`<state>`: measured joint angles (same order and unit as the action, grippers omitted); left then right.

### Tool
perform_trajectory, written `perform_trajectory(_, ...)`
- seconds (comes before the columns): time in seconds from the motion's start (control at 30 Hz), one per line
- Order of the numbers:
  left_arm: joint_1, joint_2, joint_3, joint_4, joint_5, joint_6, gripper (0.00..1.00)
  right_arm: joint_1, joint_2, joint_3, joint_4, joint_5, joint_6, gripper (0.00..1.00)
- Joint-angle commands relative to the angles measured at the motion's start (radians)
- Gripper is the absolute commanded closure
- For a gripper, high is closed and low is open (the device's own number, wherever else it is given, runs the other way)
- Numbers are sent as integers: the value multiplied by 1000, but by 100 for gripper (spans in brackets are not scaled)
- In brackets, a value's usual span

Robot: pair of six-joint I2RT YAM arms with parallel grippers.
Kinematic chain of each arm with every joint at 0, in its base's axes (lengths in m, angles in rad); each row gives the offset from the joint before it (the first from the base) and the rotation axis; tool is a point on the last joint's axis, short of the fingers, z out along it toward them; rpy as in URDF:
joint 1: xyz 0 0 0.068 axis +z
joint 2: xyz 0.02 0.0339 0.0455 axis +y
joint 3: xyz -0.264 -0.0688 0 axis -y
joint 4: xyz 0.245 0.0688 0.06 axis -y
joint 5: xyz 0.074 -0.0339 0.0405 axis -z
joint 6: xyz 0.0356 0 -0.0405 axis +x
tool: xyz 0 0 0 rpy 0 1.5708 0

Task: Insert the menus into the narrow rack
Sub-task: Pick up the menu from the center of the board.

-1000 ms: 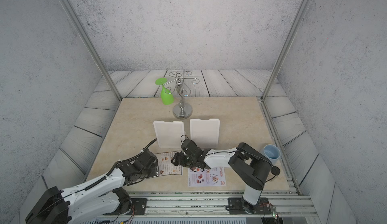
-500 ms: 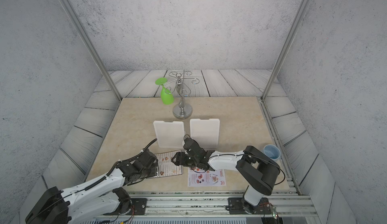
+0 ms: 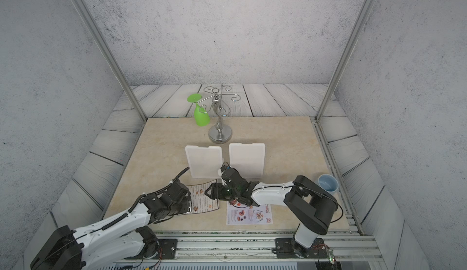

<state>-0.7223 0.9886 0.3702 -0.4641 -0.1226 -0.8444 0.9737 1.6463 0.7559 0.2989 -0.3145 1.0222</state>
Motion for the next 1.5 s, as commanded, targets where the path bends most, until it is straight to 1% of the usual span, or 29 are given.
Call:
perform_trajectory(0.0, -6, -2, -33, -18, 43, -7, 29, -3, 38, 5, 15, -16, -8, 31)
perform_trajectory(0.17, -6, -9, -35, -20, 48, -7, 29, -3, 71, 23, 11, -27, -9, 36)
perform_trajectory(0.37, -6, -16, -37, -21, 43, -7, 29, -3, 94, 53, -11, -31, -18, 49)
perform_trajectory(0.6, -6, -12, -34, -20, 42, -8, 29, -3, 75, 65, -67, -5, -50, 69)
perform_trajectory(0.73, -6, -15, -31, -23, 43, -6, 29, -4, 66, 72, -102, 12, -68, 83)
perform_trajectory(0.87, -6, -25, -26, -30, 37, -6, 29, -4, 60, 90, -164, 36, -94, 93)
perform_trajectory(1.0, -7, -42, -15, -47, 31, 1, 29, -3, 45, 90, -177, 45, -109, 96)
perform_trajectory(1.17, -6, -104, 24, -95, 8, 20, 29, -4, 5, 84, -222, 67, -150, 97)
perform_trajectory(1.47, -6, -201, 143, -217, -17, 51, 28, -3, -160, 87, -375, 112, -313, 99)
